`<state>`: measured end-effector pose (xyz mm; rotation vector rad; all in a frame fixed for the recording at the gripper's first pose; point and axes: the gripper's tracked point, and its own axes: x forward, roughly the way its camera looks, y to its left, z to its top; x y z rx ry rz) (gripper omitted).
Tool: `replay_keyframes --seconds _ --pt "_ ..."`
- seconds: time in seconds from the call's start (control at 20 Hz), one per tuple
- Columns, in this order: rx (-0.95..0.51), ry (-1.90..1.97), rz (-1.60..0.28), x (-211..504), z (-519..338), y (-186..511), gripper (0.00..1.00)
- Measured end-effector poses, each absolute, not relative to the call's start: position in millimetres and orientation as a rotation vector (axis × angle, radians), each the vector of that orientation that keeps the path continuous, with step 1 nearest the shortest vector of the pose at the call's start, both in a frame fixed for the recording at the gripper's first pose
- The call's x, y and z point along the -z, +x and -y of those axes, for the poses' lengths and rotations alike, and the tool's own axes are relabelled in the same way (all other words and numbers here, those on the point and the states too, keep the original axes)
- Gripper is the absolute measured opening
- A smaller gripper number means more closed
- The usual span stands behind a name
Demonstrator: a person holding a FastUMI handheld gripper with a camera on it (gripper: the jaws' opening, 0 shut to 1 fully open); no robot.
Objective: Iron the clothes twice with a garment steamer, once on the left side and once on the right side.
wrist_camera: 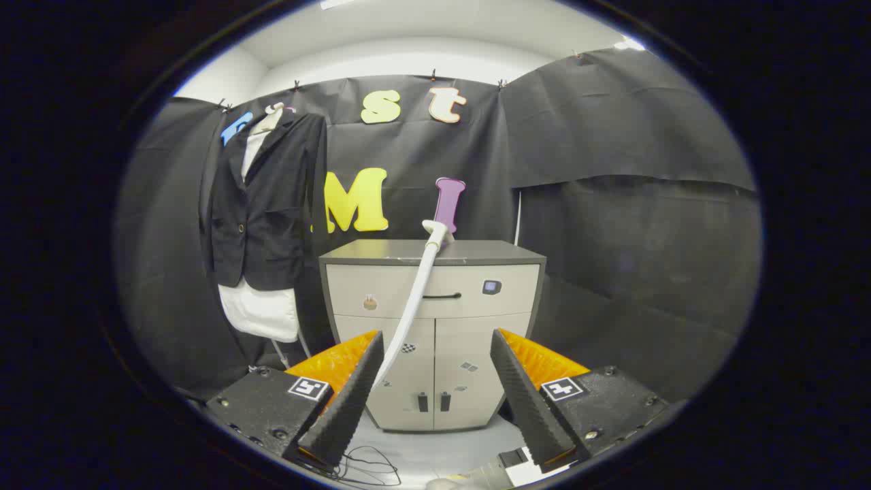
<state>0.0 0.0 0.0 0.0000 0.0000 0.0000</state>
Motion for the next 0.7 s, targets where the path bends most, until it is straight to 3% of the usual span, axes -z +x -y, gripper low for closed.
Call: replay_keyframes --seconds 0.7 --pt "0.009 -0.004 -0.007 3 -18 0 0.98"
